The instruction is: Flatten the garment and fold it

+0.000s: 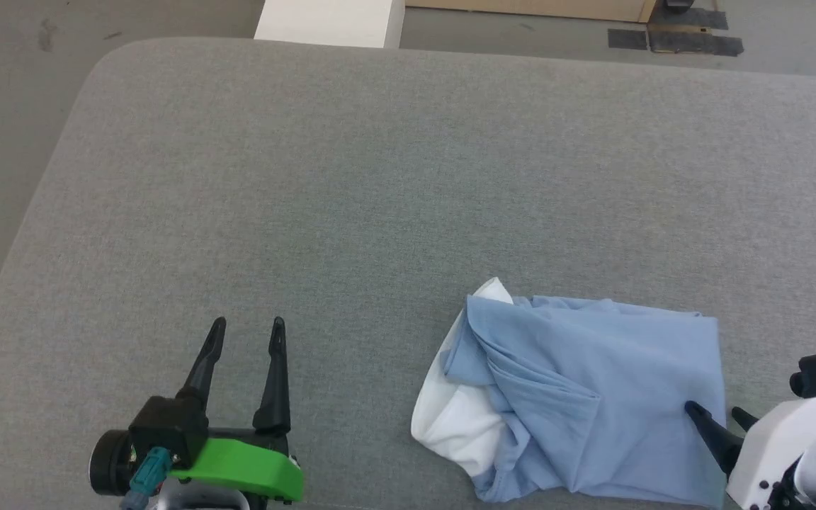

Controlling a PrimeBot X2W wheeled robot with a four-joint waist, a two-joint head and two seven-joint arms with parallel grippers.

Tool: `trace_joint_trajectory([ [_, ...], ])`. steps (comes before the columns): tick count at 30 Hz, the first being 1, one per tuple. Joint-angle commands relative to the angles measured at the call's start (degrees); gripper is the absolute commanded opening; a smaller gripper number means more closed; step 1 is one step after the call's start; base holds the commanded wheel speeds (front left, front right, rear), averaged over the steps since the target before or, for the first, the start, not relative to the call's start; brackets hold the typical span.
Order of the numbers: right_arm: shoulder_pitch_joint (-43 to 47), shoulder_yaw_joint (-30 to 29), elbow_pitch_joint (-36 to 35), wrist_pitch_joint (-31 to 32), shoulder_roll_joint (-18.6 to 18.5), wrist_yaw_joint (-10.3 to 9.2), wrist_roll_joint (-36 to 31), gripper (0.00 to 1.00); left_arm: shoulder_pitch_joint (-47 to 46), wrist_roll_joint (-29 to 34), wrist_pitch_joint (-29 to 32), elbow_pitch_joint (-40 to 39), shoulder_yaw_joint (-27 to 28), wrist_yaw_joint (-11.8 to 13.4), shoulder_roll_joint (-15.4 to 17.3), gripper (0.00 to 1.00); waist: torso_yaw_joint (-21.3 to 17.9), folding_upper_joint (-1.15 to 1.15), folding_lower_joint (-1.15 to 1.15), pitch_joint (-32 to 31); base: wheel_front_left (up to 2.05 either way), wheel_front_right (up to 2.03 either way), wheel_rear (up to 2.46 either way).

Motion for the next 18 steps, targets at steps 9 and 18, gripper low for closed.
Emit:
trace_joint_trajectory([
  [9,-4.6,0.7,6.9,0.2,0.0,-0.08,-0.4,0.00,0.1,0.6,1.0,-1.8,-0.5,0.6,1.1,1.00,0.8,0.00,0.00,0.7,0.00,0.00,0.00],
  [18,-6.1,1.9,4.7,0.2,-3.1,-0.08,0.1,0.00,-0.7,0.2,0.5,-1.6,-0.7,0.6,0.9,1.00,-1.4,0.00,0.00,-0.1,0.00,0.00,0.00],
])
